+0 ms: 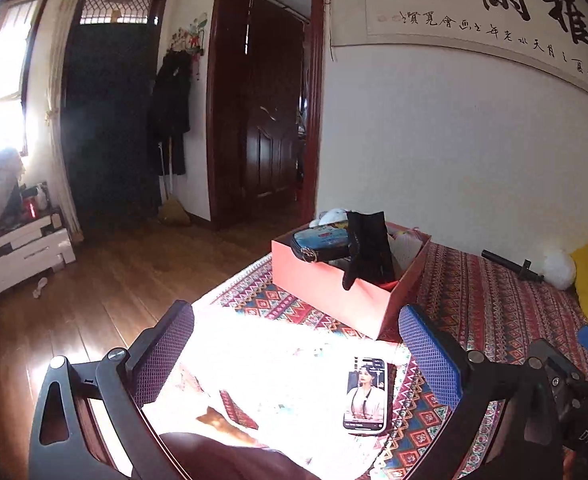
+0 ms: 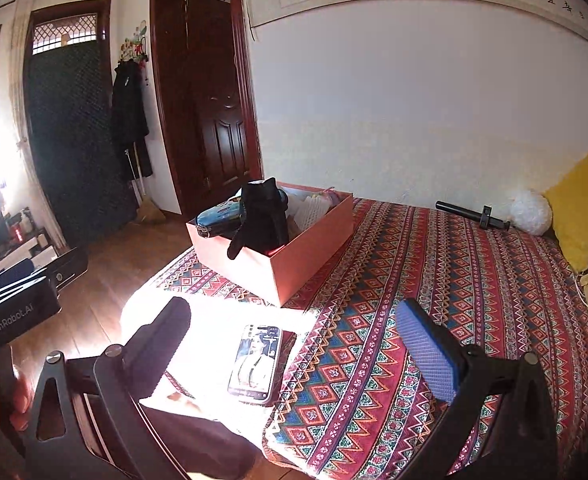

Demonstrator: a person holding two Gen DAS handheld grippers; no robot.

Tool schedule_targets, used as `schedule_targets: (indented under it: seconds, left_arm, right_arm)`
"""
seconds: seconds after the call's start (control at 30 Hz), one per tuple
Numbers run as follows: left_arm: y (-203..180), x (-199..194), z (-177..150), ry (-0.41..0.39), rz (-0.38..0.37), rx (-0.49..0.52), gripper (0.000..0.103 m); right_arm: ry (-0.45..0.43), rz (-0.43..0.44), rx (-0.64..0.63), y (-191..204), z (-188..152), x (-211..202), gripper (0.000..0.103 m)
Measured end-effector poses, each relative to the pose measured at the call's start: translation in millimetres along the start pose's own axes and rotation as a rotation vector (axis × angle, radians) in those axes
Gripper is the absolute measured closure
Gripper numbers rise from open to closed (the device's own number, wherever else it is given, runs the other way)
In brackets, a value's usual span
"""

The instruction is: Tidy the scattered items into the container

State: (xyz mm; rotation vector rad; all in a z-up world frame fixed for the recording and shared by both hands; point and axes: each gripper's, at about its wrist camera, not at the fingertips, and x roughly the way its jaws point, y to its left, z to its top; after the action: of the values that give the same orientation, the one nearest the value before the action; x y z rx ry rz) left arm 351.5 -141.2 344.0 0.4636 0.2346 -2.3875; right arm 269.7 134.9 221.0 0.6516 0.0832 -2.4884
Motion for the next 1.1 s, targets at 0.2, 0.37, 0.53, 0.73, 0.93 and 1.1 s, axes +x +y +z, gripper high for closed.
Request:
schedule_targets:
  seconds: [0.2, 0.37, 0.53, 0.73, 0.93, 1.1]
  left_arm:
    - [2, -18, -1, -0.039, 0.021, -0.012, 0.000]
    - [3, -24, -3, -0.038, 0.027, -0.009, 0.000]
    - [3, -30, -5, -0.035, 0.020, -0.010, 0.000]
    - [-1, -33, -5, -0.035, 0.015, -0.006, 0.000]
    - [-4, -34, -6, -0.034, 0.019, -0.002, 0.000]
    - [-6, -34, -7, -0.034, 0.018, 0.002, 0.000]
  right_arm:
    - [0.016, 0.010, -0.029, 12, -6, -2, 0.001]
    - [0.018, 0.010, -0.047, 22, -7, -3, 0.001]
    - [0.023, 0.016, -0.056, 28, -9, -5, 0.001]
    - [0.028, 0.013, -0.059, 31, -8, -5, 0.001]
    - [0.034, 0.006, -0.052, 30, -9, -4, 0.001]
    - [0.039, 0.005, -0.055, 30, -10, -4, 0.001]
